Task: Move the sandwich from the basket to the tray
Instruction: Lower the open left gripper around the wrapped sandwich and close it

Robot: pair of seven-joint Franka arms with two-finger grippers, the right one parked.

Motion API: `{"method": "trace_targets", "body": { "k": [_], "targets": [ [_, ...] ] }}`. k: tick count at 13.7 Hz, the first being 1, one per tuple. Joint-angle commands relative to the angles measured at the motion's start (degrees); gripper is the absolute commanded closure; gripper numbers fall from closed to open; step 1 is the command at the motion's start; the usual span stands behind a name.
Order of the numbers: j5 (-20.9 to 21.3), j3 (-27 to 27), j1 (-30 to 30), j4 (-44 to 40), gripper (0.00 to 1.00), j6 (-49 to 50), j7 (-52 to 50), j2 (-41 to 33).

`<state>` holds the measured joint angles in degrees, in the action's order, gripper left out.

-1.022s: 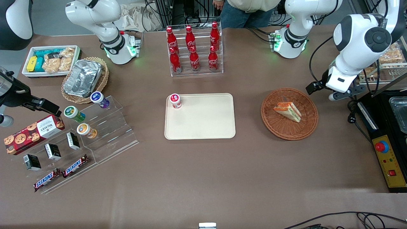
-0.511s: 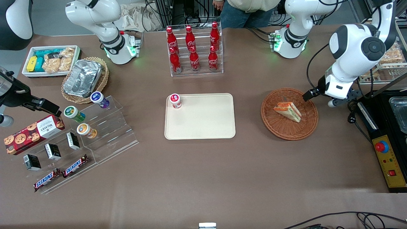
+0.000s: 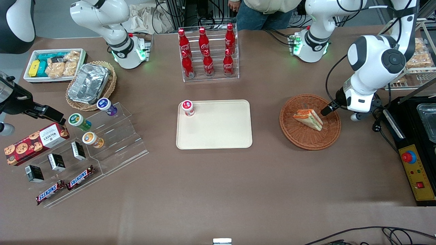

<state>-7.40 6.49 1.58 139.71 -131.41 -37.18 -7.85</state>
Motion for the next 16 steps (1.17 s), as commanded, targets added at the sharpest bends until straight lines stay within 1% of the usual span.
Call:
{"method": "trace_targets", "body": {
  "k": [1,3,10,14,16],
  "targets": [
    [-1.21,0.81,-1.05,0.04,0.00,-3.15,-6.48,1.70],
    [-1.30,0.81,-0.97,0.38,0.00,-3.15,-7.64,1.61],
    [-1.39,0.99,-2.02,0.74,0.00,-4.64,-18.26,3.90],
    [-1.39,1.07,-3.51,4.33,0.00,-12.89,-21.17,6.88],
    [-1.39,1.07,-3.87,4.34,0.00,-13.08,-21.61,7.32]
  ]
}}
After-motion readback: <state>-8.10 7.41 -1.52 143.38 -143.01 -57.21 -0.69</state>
